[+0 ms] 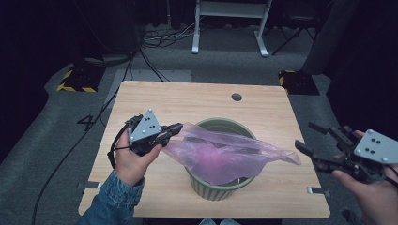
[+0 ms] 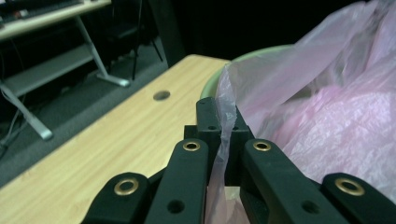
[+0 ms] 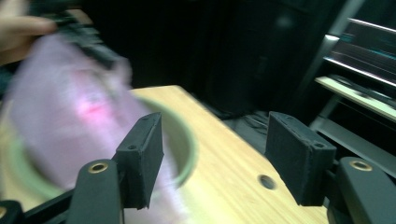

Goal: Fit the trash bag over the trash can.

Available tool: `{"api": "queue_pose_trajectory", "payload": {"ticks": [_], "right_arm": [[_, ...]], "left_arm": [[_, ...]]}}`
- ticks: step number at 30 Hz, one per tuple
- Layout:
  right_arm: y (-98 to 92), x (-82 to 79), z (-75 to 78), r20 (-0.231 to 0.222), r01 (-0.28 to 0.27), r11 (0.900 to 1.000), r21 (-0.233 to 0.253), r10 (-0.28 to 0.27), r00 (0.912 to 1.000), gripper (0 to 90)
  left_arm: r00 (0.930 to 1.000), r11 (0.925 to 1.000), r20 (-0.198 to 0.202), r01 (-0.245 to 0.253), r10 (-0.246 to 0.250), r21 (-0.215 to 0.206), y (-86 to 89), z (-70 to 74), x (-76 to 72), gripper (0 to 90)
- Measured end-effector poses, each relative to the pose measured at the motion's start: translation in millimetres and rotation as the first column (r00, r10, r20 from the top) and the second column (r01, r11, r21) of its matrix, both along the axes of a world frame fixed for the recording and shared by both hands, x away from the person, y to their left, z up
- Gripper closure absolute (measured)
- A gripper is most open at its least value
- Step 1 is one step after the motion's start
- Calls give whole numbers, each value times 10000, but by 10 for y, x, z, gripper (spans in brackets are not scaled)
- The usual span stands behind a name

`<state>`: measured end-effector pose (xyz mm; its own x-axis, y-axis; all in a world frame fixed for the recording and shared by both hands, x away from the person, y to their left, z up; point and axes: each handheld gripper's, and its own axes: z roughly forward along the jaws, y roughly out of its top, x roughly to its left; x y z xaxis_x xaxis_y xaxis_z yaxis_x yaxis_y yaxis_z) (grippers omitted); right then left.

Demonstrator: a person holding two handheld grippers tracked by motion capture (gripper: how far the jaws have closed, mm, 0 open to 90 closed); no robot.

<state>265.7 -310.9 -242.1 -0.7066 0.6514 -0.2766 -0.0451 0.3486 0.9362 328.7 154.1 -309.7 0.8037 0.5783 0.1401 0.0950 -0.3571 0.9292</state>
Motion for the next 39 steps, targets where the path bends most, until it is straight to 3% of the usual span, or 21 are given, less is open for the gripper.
{"api": "queue_pose_trajectory", "payload": {"ticks": [2, 5, 8, 10, 13, 15, 16, 18, 19, 20, 22, 26, 28, 32, 39], "right_arm": [[11, 73, 9, -143, 433, 9989, 203, -430, 9990, 368], [111, 198, -53, -888, 37, 9998, 216, -18, 9960, 334], [266, 286, -197, -1711, -747, 9971, -113, 717, 9826, 309], [357, 334, -314, -2141, -1076, 9931, -470, 952, 9722, 284], [456, 407, -493, -2916, -1428, 9845, -1018, 1077, 9505, 263], [499, 456, -585, -3214, -1490, 9803, -1293, 1007, 9416, 270], [515, 478, -618, -3374, -1543, 9788, -1349, 1011, 9359, 313], [535, 505, -662, -3739, -1744, 9744, -1421, 1103, 9209, 482], [544, 509, -674, -3843, -1805, 9721, -1500, 1109, 9165, 624], [546, 505, -670, -3822, -1882, 9674, -1693, 1116, 9173, 806], [535, 500, -646, -3792, -1740, 9715, -1608, 1020, 9197, 890], [461, 552, -573, -3450, -1110, 9879, -1087, 673, 9362, 900], [444, 611, -573, -3418, -749, 9913, -1082, 337, 9392, 900], [449, 778, -685, -3548, -293, 9945, -1007, -84, 9349, 886], [394, 1043, -877, -3714, 554, 9972, -503, -701, 9258, 864]], "left_arm": [[9999, 10000, 157, -11, 10, 40, -9, 18, -20, 897], [9992, 9999, 393, -101, 97, 108, -21, 23, -52, 898], [9983, 9997, 535, -233, 231, 23, 4, 22, -60, 899], [9972, 9990, 647, -359, 375, -262, 34, 18, -60, 898], [9952, 9959, 775, -540, 597, -732, 89, 23, -63, 897], [9937, 9942, 868, -633, 709, -870, 112, 24, -65, 897], [9932, 9934, 866, -702, 782, -912, 119, 23, -66, 897], [9926, 9921, 856, -781, 866, -981, 134, 10, -60, 897], [9926, 9915, 819, -811, 896, -1019, 143, -2, -56, 897], [9929, 9910, 767, -828, 911, -1048, 150, -17, -46, 897], [9935, 9903, 589, -911, 976, -1045, 173, -48, -19, 895], [9922, 9888, 369, -1149, 1189, -956, 192, -100, 45, 887], [9918, 9893, 222, -1242, 1262, -765, 173, -133, 97, 883], [9879, 9875, -81, -1550, 1548, -290, 123, -238, 243, 889], [9831, 9860, -760, -1670, 1667, 20, 106, -405, 459, 895]]}}
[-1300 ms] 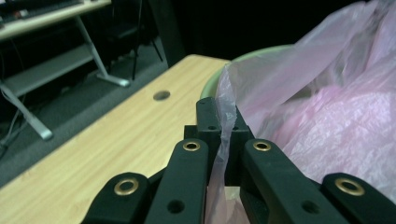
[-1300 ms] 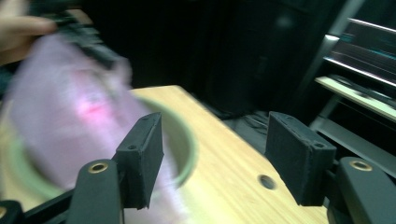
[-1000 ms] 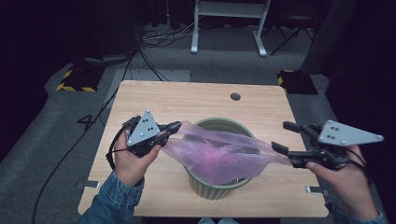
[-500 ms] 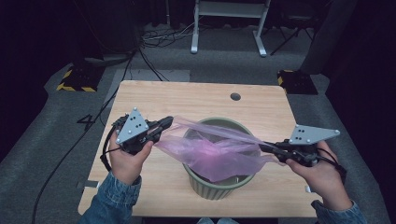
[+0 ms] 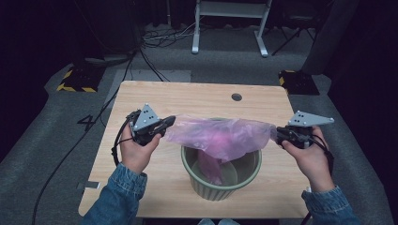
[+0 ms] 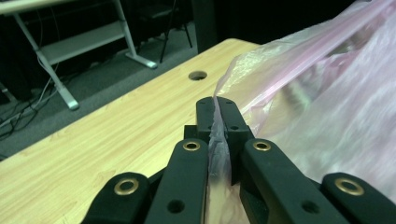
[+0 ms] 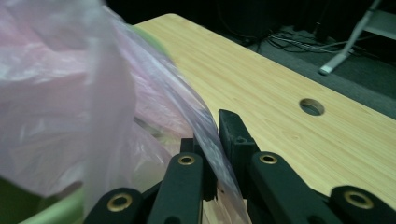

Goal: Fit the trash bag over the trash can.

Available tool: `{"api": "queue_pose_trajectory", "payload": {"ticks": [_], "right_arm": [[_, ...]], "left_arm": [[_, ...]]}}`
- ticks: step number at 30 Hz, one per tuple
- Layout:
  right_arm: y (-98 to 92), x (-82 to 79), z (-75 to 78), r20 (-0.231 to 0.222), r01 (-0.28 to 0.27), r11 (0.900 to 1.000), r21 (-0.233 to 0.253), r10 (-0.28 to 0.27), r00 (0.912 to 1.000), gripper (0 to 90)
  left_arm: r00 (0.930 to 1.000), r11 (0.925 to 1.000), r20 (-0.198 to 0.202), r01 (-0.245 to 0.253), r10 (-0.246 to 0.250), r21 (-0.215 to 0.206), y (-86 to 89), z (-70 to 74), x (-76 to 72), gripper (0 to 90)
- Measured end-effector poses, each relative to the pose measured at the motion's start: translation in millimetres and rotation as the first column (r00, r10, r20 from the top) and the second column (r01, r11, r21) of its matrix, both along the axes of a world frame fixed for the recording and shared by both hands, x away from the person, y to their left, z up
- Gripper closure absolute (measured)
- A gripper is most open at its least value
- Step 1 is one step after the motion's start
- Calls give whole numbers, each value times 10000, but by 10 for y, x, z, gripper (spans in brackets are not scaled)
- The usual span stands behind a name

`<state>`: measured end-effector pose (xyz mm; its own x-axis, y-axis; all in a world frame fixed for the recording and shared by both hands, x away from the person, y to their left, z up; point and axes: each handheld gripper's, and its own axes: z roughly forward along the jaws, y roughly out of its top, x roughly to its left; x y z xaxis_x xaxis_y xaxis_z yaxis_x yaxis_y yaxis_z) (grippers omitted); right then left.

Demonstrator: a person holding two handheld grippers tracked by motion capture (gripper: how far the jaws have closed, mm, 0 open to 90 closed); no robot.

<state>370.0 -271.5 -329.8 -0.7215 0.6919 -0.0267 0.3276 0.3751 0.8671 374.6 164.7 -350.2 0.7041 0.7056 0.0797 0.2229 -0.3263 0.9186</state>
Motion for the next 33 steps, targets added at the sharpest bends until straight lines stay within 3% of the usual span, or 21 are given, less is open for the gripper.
{"api": "queue_pose_trajectory", "payload": {"ticks": [3, 5, 11, 14, 17, 19, 21, 24, 29, 33], "right_arm": [[21, 112, -88, -135, 297, 9995, -127, -299, 9995, 861], [62, 157, -139, -185, 401, 9985, -372, -408, 9990, 842], [140, 210, -302, -554, 413, 9943, -985, -470, 9974, 808], [87, 186, -376, -840, 406, 9947, -940, -486, 9953, 782], [-3, 124, -411, -1017, 132, 9983, -572, -190, 9946, 719], [-64, 62, -401, -895, 162, 9985, -524, -208, 9958, 660], [-136, -1, -371, -593, 318, 9981, -525, -349, 9976, 597], [-250, -99, -289, 181, 879, 9954, -391, -872, 9960, 485], [-420, -217, -98, 1168, 1537, 9880, 177, -1547, 9810, 417], [-432, -310, 56, 1521, 1353, 9900, 404, -1400, 9784, 391]], "left_arm": [[9997, 9995, -239, -90, 97, 290, -25, -51, 76, 895], [9979, 9985, -625, -105, 139, 532, -45, -113, 138, 896], [9885, 9947, -1511, 115, 40, 1020, -66, -332, 199, 897], [9856, 9937, -1689, 264, -77, 1087, -55, -394, 165, 897], [9828, 9954, -1816, 479, -323, 825, -27, -408, 115, 893], [9875, 9975, -1559, 334, -234, 618, -5, -389, 77, 766], [9942, 9978, -993, -356, 410, 555, 40, -321, 0, 577], [9940, 9934, -76, -1088, 1092, 373, 116, -166, -138, 408], [9932, 9939, 495, -1038, 1056, -378, 157, 104, -296, 347], [9982, 9968, 531, -219, 261, -773, 69, 219, -361, 311]]}}
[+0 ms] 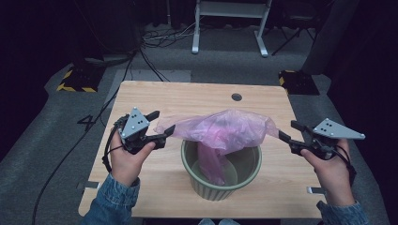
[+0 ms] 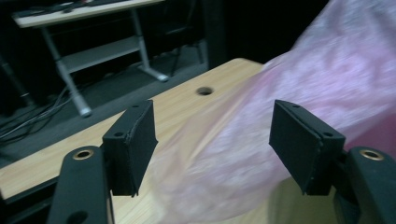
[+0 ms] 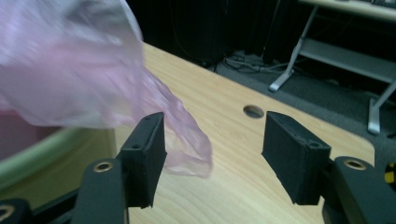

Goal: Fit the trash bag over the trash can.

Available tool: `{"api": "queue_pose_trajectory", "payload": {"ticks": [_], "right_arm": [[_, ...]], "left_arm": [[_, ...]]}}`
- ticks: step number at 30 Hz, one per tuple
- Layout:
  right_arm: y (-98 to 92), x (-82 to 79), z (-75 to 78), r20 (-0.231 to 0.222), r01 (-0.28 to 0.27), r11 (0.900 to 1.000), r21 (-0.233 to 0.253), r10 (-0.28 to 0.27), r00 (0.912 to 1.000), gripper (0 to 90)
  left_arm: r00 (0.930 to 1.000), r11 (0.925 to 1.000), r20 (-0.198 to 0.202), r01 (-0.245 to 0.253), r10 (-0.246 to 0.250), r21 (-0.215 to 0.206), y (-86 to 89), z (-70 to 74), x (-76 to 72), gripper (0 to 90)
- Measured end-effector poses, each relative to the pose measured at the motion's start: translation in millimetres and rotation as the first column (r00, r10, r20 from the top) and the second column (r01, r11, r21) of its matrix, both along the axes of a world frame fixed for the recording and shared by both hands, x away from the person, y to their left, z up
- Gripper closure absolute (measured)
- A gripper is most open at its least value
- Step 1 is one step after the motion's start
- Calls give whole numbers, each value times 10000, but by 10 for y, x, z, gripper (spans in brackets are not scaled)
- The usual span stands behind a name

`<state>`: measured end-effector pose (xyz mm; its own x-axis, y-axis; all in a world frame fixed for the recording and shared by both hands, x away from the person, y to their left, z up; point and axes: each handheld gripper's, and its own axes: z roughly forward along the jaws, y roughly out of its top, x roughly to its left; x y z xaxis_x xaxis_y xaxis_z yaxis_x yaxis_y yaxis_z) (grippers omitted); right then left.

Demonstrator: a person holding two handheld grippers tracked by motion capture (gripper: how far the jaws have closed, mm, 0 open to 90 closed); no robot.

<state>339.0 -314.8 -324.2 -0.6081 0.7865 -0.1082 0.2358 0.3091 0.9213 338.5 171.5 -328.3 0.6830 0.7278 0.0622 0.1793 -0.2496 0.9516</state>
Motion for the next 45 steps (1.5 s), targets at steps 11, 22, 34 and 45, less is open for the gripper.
{"api": "queue_pose_trajectory", "payload": {"ticks": [11, 22, 34, 45], "right_arm": [[35, -216, 361, 1009, -1600, 9864, 380, 1555, 9827, 328], [471, 59, 155, -341, -3345, 9414, -421, 3333, 9422, 852], [544, -32, 243, 380, -2678, 9606, -740, 2710, 9618, 444], [509, 195, 415, 465, -2592, 9632, -712, 2628, 9637, 170]], "left_arm": [[9686, 9676, 213, 2462, -2477, 558, -314, 70, 50, 229], [9500, 9471, -1251, 3002, -2861, 1132, -435, -63, 216, 236], [9546, 9546, -1540, 2738, -2549, 1170, -368, -80, 132, 640], [9595, 9583, -1115, 2694, -2586, 956, -279, -41, 127, 654]]}}
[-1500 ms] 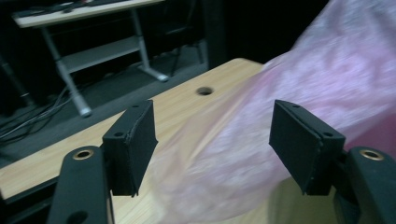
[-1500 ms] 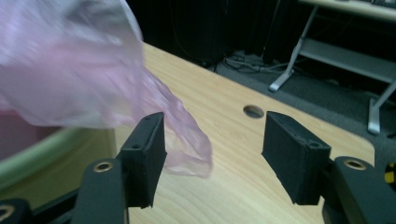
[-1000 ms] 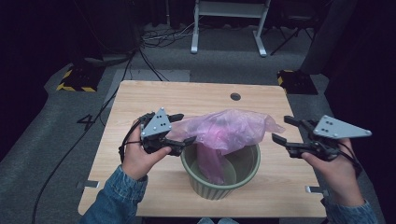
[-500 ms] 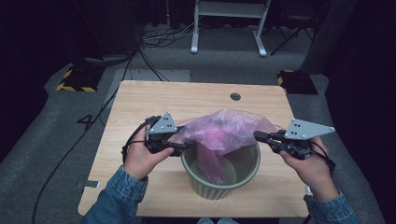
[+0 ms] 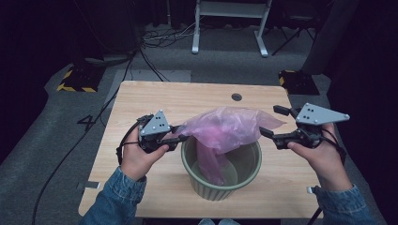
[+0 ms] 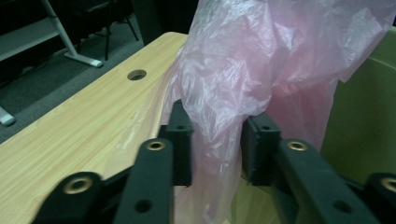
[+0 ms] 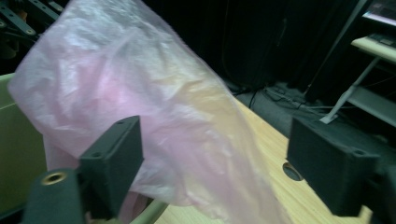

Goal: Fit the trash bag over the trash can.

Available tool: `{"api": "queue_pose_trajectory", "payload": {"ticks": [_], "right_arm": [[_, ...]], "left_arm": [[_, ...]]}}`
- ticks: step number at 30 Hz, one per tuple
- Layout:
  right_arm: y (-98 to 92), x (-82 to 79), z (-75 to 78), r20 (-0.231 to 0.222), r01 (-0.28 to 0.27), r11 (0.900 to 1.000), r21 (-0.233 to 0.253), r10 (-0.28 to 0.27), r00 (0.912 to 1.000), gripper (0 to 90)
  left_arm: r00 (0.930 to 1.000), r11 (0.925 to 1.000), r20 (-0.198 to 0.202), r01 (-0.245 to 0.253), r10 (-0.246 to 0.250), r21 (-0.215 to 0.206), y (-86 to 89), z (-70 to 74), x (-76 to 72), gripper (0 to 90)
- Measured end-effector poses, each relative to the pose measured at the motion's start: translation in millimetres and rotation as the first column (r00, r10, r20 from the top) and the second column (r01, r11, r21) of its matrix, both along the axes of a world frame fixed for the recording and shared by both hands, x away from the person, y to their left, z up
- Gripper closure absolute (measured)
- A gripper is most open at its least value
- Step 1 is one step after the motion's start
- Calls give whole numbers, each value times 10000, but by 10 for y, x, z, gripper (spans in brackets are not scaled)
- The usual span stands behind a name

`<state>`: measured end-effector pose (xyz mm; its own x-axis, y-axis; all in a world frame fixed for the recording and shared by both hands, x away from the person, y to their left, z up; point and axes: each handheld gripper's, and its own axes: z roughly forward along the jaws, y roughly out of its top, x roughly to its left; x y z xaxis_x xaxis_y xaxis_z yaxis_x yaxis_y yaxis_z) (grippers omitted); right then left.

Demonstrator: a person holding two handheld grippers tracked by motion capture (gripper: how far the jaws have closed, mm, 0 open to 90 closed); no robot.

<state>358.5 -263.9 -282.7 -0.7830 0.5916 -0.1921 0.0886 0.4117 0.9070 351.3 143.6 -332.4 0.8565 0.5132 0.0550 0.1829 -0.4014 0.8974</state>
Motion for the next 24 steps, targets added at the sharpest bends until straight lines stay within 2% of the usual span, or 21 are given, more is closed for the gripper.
{"api": "queue_pose_trajectory", "payload": {"ticks": [2, 3, 4, 5, 6, 7, 8, 9, 10, 13, 14, 15, 17, 19, 24], "right_arm": [[5, 88, -11, -737, -411, 9990, -188, 396, 9965, 212], [5, 122, -24, -874, -562, 9981, -241, 539, 9947, 283], [6, 142, -36, -945, -663, 9974, -271, 635, 9935, 407], [8, 140, -51, -1041, -905, 9954, -327, 867, 9908, 603], [14, 127, -61, -1122, -1086, 9935, -329, 1043, 9882, 683], [28, 90, -78, -1027, -1264, 9914, -332, 1224, 9872, 773], [38, 62, -88, -937, -1318, 9904, -412, 1275, 9874, 820], [49, 22, -106, -915, -1363, 9895, -485, 1315, 9871, 836], [55, -21, -129, -1055, -1420, 9887, -492, 1362, 9850, 865], [42, -156, -219, -1163, -1551, 9835, -934, 1439, 9827, 900], [28, -206, -245, -1184, -1588, 9821, -1013, 1466, 9821, 900], [14, -259, -267, -1166, -1619, 9810, -1070, 1493, 9819, 900], [-12, -362, -309, -1087, -1647, 9804, -1080, 1530, 9822, 900], [-29, -455, -347, -1068, -1727, 9780, -1172, 1605, 9812, 900], [-88, -678, -390, -1100, -2001, 9738, -1079, 1883, 9759, 900]], "left_arm": [[9999, 9999, -4, 112, -112, -98, -3, -1, -5, 519], [9999, 9998, 29, 125, -125, -164, -6, 3, -16, 463], [9998, 9995, 55, 216, -215, -233, -3, 11, -35, 435], [9995, 9993, 83, 295, -293, -243, 3, 17, -47, 462], [9993, 9991, 116, 352, -349, -246, 15, 28, -72, 514], [9992, 9992, 206, 341, -337, -204, 26, 35, -85, 619], [9992, 9997, 302, 246, -243, -96, 40, 41, -99, 705], [9991, 9999, 394, 156, -158, 54, 63, 46, -108, 784], [9988, 10000, 480, 2, -2, -6, 97, 36, -120, 833], [9988, 9997, 486, -47, 59, -247, 195, -20, -153, 864], [9992, 9993, 399, 40, -25, -380, 230, -48, -168, 867], [9994, 9970, 210, 307, -293, -705, 268, -79, -183, 870], [9979, 9904, 67, 647, -643, -1222, 344, -138, -206, 875], [9976, 9910, 96, 694, -688, -1141, 396, -185, -238, 869], [9937, 9933, 501, 1026, -1000, -531, 415, -244, -379, 853]]}}
